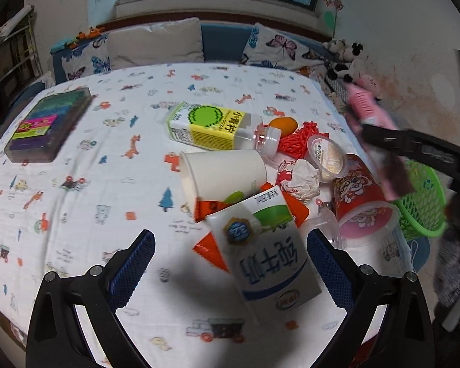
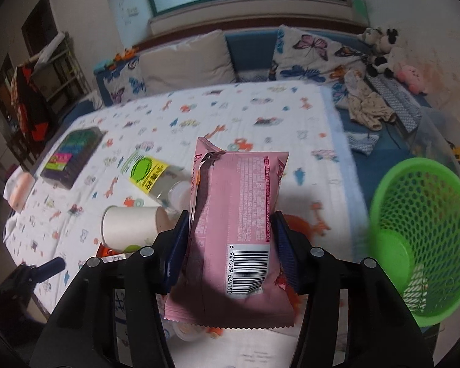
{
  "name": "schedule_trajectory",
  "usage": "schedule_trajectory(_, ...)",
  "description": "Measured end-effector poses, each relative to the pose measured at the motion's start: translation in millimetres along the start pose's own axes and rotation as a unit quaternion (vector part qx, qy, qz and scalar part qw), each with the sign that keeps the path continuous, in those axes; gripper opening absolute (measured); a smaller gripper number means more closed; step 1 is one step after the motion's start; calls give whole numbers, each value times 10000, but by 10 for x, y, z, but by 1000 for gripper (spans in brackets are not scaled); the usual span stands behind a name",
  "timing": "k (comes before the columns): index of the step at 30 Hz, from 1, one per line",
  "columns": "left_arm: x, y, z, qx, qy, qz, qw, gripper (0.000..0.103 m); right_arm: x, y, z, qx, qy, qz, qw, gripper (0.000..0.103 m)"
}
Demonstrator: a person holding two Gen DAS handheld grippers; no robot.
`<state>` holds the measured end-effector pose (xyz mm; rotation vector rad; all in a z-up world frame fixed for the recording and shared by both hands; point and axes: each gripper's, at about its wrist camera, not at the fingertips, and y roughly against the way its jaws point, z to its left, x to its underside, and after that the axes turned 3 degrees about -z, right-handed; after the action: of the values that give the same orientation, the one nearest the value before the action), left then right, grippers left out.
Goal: Collect trash
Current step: 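Grasp the pink snack wrapper with the right gripper while the left grasps the milk carton, then carry the pink wrapper over the green basket and open the right gripper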
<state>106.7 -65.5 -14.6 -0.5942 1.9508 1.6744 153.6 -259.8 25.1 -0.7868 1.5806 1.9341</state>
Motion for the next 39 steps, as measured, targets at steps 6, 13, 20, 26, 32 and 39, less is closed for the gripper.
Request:
schedule_trajectory(6, -53, -229, -94, -36, 152, 347, 9993, 96, 35, 254, -450, 347, -278, -222, 9988, 54)
schedule_trajectory(13, -67, -423, -83, 61, 350, 631, 9974, 80, 123, 385, -1038, 831, -698, -256, 9938, 54)
schedule_trajectory(20, -43, -453, -63, 290, 467, 709, 9960, 71, 243, 386, -1471, 1136, -1013, -164, 9882, 54)
schedule_trajectory(26, -35, -233, -44, 553, 321, 641, 9959, 70, 332, 311, -1754, 1336, -1224, -34, 9834, 56)
schedule_trajectory(32, -146, 153, -43, 799, 90, 339, 9962, 70, 386, 144, -2015, 1461, -1411, 109, 9791, 66)
schedule_trajectory(39, -522, 436, -310, 1244, -209, -42, 9920, 70, 480, 108, -2186, 1494, -1594, 126, 9758, 77)
